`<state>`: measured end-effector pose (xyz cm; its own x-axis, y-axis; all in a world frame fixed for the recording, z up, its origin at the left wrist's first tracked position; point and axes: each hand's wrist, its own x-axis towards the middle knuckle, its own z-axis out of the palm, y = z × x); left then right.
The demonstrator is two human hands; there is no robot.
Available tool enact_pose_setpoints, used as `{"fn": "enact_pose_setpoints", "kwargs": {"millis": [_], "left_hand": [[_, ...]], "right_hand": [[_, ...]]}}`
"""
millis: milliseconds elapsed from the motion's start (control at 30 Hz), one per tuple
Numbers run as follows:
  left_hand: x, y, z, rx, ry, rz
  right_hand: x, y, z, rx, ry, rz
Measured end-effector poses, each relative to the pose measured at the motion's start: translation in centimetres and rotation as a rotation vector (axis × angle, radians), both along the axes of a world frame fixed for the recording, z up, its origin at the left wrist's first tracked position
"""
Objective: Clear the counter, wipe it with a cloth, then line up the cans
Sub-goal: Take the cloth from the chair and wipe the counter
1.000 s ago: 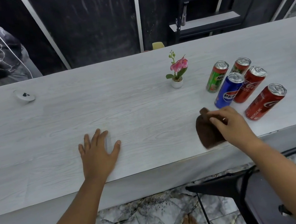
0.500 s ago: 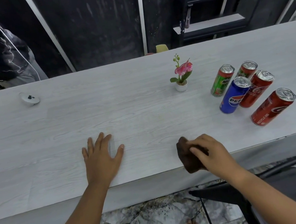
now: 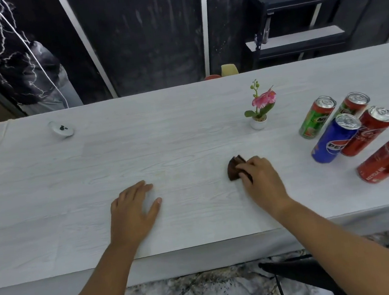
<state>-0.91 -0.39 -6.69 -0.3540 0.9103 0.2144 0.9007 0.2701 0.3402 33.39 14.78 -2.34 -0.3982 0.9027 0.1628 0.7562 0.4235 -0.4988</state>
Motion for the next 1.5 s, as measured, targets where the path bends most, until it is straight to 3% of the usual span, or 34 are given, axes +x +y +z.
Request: {"fn": "enact_pose_setpoints", "kwargs": {"millis": [167,333,467,533,667,833,1333,1500], "left_hand": [[0.1,-0.2,-0.7,-0.029,-0.011,0.068],[-0.7,0.1,-1.3,-0.095,-0.024,0.073],[-0.8,0.1,-1.4,-0.095,-0.026,0.078],[-0.8,0.1,-1.4,-0.089,-0.03,0.075],[-0.8,0.1,-1.2,-0.078,-0.036,0.071],[-0.8,0.2,-1.2,-0.07,-0.03,0.077],[-0.5,0.1,-0.4,-0.066,-0.058,0.074],[-0.4,0.0,-0.3,-0.079,-0.06,0.074]], "right_hand": [[-2.6,-1.5,-0.2,-0.121,0.117,0.185],[-5.8,6.3,3.6,-0.007,0.198,-0.01],[-8.9,12.6,6.1,0.131,0.066,-0.045],[-10.1,13.6,5.9,0.157,-0.014,0.046],[-11.1,11.6,2.1,0.009,-0.153,0.269],[-10.5,9.1,-1.0,-0.043,-0.026,0.236],[-6.0,-0.2,-2.5,-0.002,0.06,0.294],[-4.7,-3.0,-2.2,-0.077,0.109,0.272]]}}
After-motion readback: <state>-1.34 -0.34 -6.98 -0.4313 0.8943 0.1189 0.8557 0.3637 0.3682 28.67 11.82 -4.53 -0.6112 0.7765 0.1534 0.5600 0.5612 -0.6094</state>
